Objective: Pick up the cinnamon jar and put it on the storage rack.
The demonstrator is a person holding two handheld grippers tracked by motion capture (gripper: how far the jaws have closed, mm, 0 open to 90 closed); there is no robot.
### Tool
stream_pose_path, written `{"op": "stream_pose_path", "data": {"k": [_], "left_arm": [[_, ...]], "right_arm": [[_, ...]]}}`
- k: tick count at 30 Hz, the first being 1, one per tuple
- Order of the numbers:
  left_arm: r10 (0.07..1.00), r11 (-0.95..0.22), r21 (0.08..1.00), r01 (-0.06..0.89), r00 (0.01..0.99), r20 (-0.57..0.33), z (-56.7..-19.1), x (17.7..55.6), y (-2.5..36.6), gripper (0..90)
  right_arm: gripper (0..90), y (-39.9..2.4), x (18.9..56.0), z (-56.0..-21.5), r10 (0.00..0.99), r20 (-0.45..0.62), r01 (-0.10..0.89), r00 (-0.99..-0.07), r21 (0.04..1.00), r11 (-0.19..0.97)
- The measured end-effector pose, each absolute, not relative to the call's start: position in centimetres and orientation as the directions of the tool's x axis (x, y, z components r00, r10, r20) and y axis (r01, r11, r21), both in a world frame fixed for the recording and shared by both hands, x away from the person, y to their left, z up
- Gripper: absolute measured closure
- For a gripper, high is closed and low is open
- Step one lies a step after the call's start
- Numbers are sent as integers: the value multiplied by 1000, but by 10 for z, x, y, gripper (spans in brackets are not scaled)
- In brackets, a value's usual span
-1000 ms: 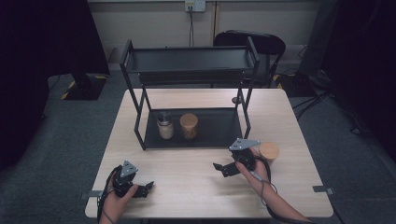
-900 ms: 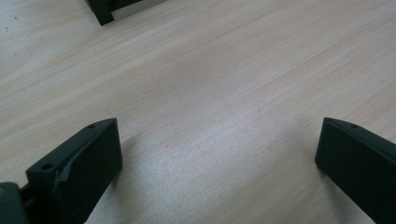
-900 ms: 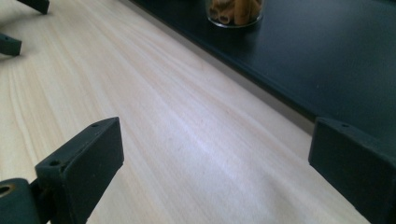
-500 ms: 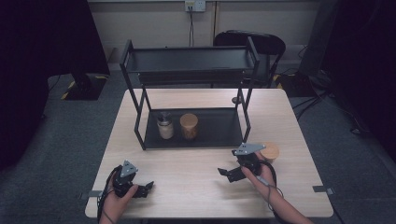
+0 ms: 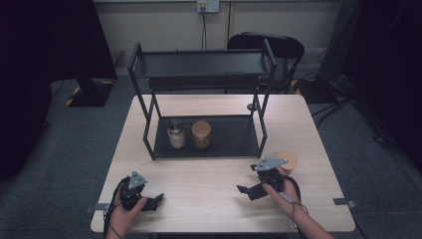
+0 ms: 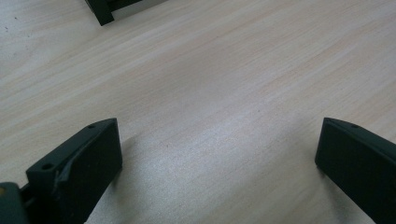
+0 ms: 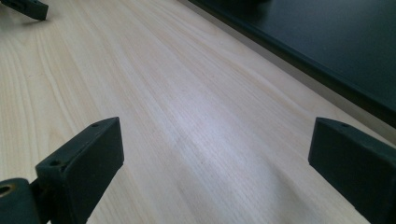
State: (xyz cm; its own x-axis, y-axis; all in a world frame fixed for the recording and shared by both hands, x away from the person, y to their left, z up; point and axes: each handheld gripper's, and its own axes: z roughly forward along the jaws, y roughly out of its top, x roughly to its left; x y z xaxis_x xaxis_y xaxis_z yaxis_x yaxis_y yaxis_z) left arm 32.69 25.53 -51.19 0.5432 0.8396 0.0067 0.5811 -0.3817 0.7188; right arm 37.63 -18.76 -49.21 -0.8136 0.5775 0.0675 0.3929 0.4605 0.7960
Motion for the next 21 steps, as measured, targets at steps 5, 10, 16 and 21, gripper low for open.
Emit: {"op": "stream_pose_path", "data": {"k": [5,10,16,21], "left_arm": [[840,-382,719,581,543,7,-512,327,255,1],[840,-382,719,581,543,7,-512,327,255,1],[840,-382,719,581,543,7,-512,327,255,1],[840,-382,719,581,543,7,-512,327,255,1]], "right_arm": [[24,-196,374,-493,571,81,399,-817,795,457],[26,-201,372,-495,568,85,400,-819,793,459],[34,-205,369,-495,560,91,401,-823,792,460],[29,-207,366,-495,543,96,395,-834,791,467]]}}
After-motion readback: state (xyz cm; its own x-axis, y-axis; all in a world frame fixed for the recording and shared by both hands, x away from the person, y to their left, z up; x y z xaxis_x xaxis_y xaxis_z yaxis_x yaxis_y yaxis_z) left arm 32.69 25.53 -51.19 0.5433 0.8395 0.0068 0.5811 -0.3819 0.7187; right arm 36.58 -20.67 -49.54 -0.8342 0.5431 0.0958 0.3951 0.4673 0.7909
